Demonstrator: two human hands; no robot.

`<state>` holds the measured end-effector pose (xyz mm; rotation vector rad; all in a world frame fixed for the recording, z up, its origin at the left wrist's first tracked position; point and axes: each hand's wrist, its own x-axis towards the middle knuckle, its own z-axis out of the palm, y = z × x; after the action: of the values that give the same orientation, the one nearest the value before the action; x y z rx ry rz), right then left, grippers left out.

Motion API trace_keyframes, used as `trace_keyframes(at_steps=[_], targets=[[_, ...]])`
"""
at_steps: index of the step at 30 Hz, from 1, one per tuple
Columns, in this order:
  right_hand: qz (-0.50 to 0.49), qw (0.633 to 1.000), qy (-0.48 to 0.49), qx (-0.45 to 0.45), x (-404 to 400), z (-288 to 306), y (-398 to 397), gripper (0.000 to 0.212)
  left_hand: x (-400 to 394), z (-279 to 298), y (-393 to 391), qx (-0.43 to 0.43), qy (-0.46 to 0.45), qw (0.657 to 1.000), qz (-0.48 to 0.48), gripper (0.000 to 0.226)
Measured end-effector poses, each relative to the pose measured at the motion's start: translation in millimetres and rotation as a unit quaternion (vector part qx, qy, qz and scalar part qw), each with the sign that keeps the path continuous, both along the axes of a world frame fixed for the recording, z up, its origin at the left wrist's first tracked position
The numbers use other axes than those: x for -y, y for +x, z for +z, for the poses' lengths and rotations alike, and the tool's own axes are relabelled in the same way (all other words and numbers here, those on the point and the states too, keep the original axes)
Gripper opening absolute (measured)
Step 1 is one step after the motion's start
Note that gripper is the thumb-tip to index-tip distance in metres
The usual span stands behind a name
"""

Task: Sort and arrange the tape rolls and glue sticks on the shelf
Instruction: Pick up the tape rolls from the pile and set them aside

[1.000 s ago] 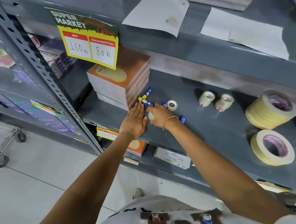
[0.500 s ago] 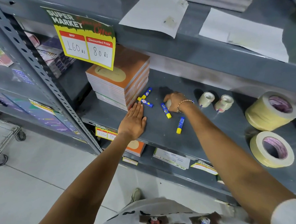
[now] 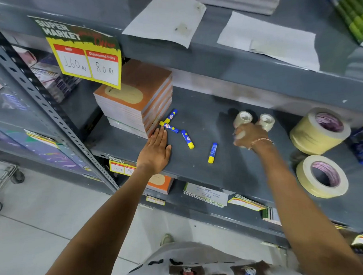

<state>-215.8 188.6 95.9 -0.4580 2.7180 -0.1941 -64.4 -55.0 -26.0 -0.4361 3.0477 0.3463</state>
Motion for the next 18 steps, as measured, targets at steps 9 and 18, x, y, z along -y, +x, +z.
trace_keyframes(at_steps=[9, 18], targets=[[-0.13, 0.991, 0.028, 0.021, -65, 9, 11, 0.043, -1, 0, 1, -0.006, 0.007, 1.0, -0.006, 0.061], [-0.075, 0.996, 0.001, -0.056, -40, -3, 1, 0.057, 1, -2, 1, 0.005, 0.001, 1.0, -0.002, 0.062]])
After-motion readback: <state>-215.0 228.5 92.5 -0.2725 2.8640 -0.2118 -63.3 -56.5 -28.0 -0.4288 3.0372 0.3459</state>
